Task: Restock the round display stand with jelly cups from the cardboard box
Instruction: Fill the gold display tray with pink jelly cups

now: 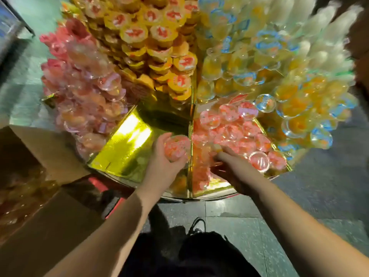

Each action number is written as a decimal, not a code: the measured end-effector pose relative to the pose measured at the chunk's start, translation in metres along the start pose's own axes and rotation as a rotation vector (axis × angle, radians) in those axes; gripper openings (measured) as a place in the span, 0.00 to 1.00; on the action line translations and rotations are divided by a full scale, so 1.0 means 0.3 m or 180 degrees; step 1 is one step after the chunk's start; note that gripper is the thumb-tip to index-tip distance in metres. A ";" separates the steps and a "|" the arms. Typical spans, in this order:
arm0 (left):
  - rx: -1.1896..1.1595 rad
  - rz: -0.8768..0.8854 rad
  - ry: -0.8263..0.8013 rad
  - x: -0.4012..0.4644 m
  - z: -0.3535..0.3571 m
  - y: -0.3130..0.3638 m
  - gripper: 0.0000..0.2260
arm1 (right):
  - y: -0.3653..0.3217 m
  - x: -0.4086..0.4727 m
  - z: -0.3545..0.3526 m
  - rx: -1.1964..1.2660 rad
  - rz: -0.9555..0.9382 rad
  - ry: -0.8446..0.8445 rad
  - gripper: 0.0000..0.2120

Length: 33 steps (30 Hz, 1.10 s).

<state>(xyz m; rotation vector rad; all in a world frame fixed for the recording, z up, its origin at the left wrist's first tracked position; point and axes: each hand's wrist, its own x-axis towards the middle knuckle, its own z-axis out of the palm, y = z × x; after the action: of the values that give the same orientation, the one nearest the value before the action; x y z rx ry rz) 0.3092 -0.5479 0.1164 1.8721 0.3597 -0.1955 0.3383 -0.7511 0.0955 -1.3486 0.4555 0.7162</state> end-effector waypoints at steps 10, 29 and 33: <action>0.0807 0.0252 -0.0600 0.113 0.378 0.101 0.31 | -0.085 -0.037 -0.394 -0.2229 -0.0501 0.1383 0.33; 0.1448 0.0418 -0.0396 0.356 0.731 0.098 0.31 | -0.314 0.278 -0.564 -0.4882 -0.1149 0.0798 0.48; 0.1544 0.0547 -0.0320 0.361 0.760 0.095 0.29 | -0.318 0.313 -0.578 -0.4929 -0.1271 0.0713 0.47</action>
<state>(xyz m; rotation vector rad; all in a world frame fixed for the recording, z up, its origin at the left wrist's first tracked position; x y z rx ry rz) 0.4304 -0.7553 0.0341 2.3477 0.0815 -0.2769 0.4894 -0.9076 0.0684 -2.8700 -0.3528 0.5267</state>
